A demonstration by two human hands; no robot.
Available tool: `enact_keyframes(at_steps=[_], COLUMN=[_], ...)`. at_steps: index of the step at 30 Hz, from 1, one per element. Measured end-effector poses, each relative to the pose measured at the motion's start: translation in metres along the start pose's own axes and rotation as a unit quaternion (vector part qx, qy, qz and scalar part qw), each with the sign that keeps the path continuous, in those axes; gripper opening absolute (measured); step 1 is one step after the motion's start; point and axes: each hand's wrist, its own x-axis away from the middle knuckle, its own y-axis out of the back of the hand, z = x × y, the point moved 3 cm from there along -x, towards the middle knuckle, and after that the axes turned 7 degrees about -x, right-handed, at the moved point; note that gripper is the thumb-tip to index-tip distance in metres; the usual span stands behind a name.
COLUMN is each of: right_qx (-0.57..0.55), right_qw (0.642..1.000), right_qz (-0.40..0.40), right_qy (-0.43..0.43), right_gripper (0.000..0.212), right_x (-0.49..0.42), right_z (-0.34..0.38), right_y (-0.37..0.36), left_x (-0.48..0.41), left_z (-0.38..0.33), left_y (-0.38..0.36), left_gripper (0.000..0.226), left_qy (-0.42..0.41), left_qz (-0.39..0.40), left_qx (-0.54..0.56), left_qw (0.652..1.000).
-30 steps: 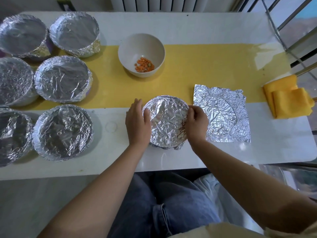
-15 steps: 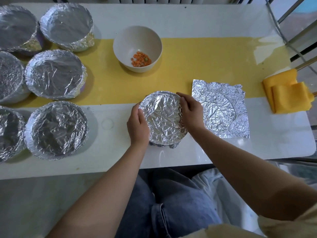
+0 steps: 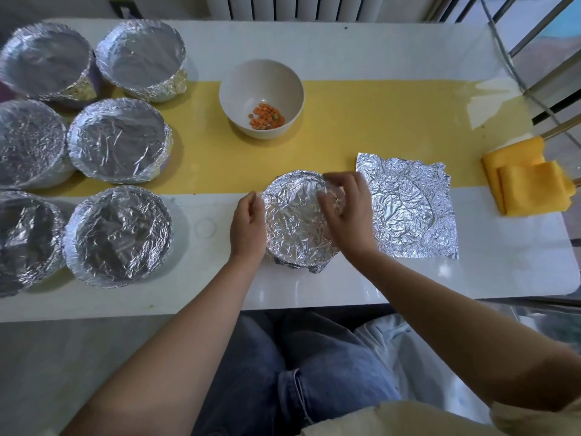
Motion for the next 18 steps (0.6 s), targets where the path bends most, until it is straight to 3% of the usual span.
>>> enact_keyframes(at_steps=[3, 6, 11, 18], right_qx=[0.051, 0.135, 0.213, 0.223], right_qw=[0.979, 0.946, 0.934, 0.928], right_qz=[0.126, 0.228, 0.230, 0.224], right_qy=[0.150, 0.188, 0.172, 0.195], right_gripper=[0.018, 0.030, 0.033, 0.025], right_x=[0.023, 0.048, 0.057, 0.062], right_z=[0.030, 0.036, 0.034, 0.039], right_y=[-0.010, -0.029, -0.043, -0.041], left_x=[0.007, 0.016, 0.036, 0.057], left_z=[0.007, 0.015, 0.020, 0.024], left_y=[0.014, 0.023, 0.026, 0.019], left_gripper=[0.029, 0.013, 0.011, 0.033], left_qy=[0.000, 0.006, 0.015, 0.028], left_qz=[-0.088, -0.141, -0.116, -0.091], left_qx=[-0.037, -0.064, -0.091, -0.116], left_qw=[0.995, 0.988, 0.989, 0.989])
